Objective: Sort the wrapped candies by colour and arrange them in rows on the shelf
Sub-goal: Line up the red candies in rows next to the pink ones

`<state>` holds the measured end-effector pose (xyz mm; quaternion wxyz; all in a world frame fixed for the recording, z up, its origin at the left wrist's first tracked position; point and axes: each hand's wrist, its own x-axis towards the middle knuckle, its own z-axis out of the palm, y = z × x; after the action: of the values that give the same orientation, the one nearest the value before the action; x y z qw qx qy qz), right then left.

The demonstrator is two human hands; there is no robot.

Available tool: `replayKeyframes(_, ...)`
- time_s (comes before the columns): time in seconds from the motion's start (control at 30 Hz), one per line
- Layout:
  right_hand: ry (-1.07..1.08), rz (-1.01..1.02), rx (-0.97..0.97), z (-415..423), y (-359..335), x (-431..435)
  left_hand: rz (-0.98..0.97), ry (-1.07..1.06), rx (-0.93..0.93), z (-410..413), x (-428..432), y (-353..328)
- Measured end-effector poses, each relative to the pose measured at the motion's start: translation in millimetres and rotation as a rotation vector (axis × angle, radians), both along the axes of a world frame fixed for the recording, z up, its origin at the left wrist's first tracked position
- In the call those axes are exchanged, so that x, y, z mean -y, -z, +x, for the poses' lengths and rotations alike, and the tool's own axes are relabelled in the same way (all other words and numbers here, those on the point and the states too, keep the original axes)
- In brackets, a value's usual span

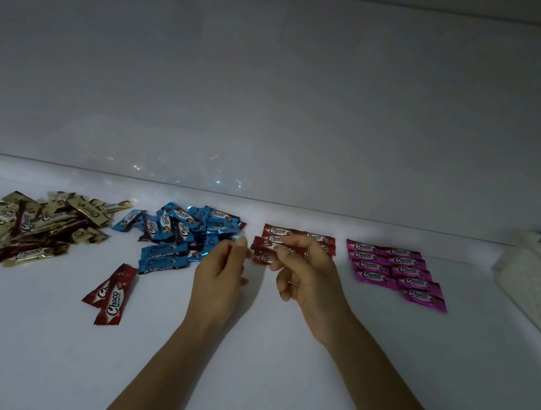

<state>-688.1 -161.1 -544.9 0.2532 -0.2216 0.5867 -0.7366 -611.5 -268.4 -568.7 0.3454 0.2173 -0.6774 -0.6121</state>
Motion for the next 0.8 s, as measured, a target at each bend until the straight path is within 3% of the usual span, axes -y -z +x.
replayKeyframes(0.17,-0.02,0.03,-0.094,-2.6,3.4,1.0,-0.106,0.052,0.011,2.4,1.6,-0.9)
replayKeyframes(0.33,0.051,0.08,-0.035,-4.2,6.2,1.6,-0.152,0.03,0.019,2.9,3.2,1.2)
replayKeyframes(0.5,0.097,0.077,-0.077,-9.6,10.8,0.8,-0.321,0.206,0.059,5.8,-4.4,1.9)
replayKeyframes(0.67,0.12,0.188,-0.408,-9.7,16.8,1.7,-0.416,0.249,0.092,4.2,-2.8,6.4)
replayKeyframes(0.8,0.234,0.426,-0.728,-18.7,24.6,-2.1,-0.343,0.041,0.087,3.4,-1.6,7.2)
